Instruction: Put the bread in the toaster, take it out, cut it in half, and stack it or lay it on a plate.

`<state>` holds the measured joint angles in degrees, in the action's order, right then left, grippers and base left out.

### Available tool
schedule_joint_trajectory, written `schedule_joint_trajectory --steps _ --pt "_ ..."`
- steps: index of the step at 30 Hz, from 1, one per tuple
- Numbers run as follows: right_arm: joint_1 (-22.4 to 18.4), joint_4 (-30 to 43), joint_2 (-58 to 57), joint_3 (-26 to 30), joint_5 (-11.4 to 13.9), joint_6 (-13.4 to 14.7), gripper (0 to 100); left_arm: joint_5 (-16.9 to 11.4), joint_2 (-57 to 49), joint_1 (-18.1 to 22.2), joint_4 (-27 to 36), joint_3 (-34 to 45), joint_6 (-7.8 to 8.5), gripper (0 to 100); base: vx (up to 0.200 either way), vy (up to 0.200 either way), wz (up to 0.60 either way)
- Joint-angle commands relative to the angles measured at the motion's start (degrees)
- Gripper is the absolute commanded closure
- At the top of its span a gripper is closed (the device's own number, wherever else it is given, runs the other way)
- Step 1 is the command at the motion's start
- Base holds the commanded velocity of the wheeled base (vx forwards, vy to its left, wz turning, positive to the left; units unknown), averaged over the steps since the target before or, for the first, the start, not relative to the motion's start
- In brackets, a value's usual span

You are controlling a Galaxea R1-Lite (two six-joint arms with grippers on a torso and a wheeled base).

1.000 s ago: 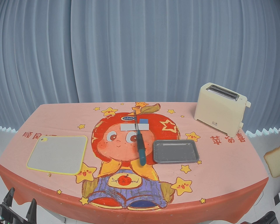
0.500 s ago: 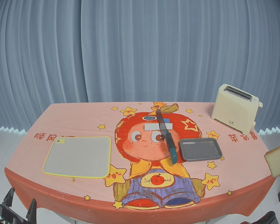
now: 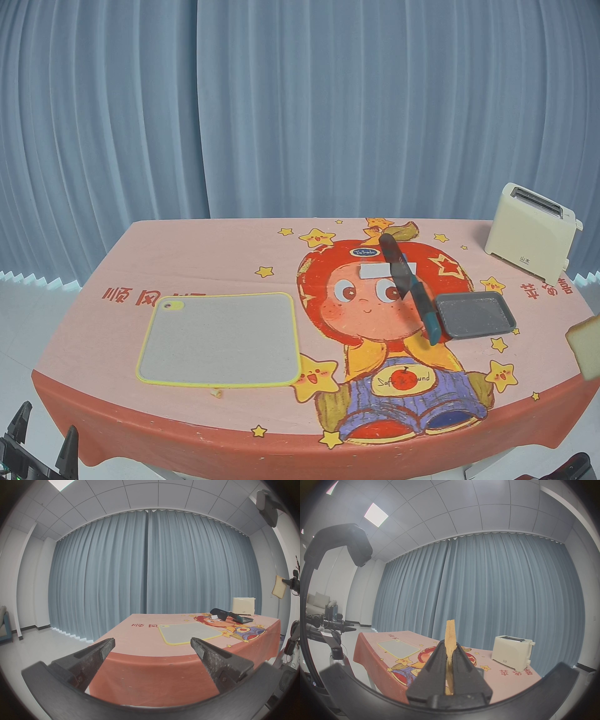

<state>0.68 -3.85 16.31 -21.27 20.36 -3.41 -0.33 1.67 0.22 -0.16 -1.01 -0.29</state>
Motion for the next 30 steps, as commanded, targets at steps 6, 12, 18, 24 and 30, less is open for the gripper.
schedule_joint_trajectory --steps 6,12,18,24,30 --pt "0.02 -0.19 0.12 0.0 0.03 -0.01 100 -0.02 0.09 0.04 -0.02 1.01 -0.06 0 0.0 0.2 0.0" --pt "0.11 -0.1 0.12 0.09 0.03 -0.01 100 -0.02 0.0 0.04 -0.02 1.01 -0.06 0 0.0 0.2 0.0" --pt "0.11 -0.1 0.21 0.09 0.03 -0.01 100 0.07 0.0 0.04 0.07 1.01 0.03 0 0.0 0.133 0.0" --pt "0.2 -0.19 0.12 0.09 0.03 -0.01 100 0.07 0.09 0.04 0.07 1.01 0.03 0 0.0 0.0 0.0" --pt "0.2 -0.28 0.21 0.09 0.12 -0.01 100 -0.02 0.09 0.04 0.07 1.01 0.03 0 0.0 0.0 0.0"
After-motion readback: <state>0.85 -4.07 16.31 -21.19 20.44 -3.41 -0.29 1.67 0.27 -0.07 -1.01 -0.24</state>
